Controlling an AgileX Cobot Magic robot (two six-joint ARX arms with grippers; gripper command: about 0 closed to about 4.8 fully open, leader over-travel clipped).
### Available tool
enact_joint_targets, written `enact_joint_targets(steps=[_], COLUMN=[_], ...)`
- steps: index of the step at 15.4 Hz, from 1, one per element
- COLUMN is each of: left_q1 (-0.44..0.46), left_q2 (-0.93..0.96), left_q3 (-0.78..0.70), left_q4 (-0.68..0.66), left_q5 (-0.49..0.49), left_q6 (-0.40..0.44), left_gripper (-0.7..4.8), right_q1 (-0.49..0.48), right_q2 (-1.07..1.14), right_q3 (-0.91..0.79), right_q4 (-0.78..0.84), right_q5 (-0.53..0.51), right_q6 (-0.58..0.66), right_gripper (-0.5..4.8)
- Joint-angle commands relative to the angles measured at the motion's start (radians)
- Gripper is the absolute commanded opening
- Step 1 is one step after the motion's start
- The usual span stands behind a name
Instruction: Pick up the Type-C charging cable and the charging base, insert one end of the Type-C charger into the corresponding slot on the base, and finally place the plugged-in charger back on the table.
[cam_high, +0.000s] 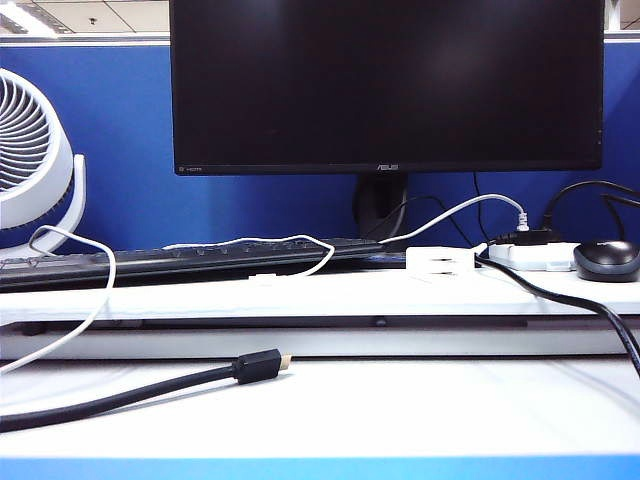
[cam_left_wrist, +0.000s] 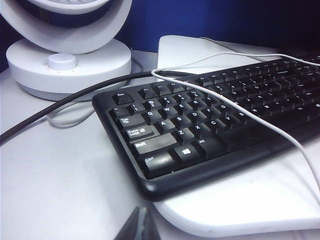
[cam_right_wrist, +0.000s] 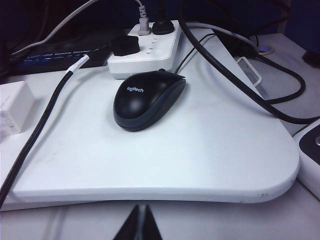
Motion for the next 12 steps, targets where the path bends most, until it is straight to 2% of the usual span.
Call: enact_joint_targets(steps=[1,8,9,12], left_q1=[-0.001,-0.001,-0.001,-0.001], left_q2=[-0.002,-0.002,-0.002,-0.002], left_q3=[-0.001,-0.001,0.000,0.067], left_q4=[-0.010,-0.010,-0.009,0.030], left_q5=[0.006,0.005,0.003,-0.005], left_q6=[-0.003,-0.011,-0.048,-0.137], left_gripper=[-0.02,-0.03,-0.03,-0.03], right_q1=[0.002,0.002,0.002,0.002], right_q2=[0.001,0.001,0.001,0.002], right_q3=[-0.008,-0.008,-0.007,0.058], right_q4=[0.003,0.038,0.067,0.137], right_q5=[-0.002,-0.002,-0.003,0.003], right_q6=[0.001,0.002,0.003,0.108], right_gripper=[-0.01,-0.01,-0.01,-0.01])
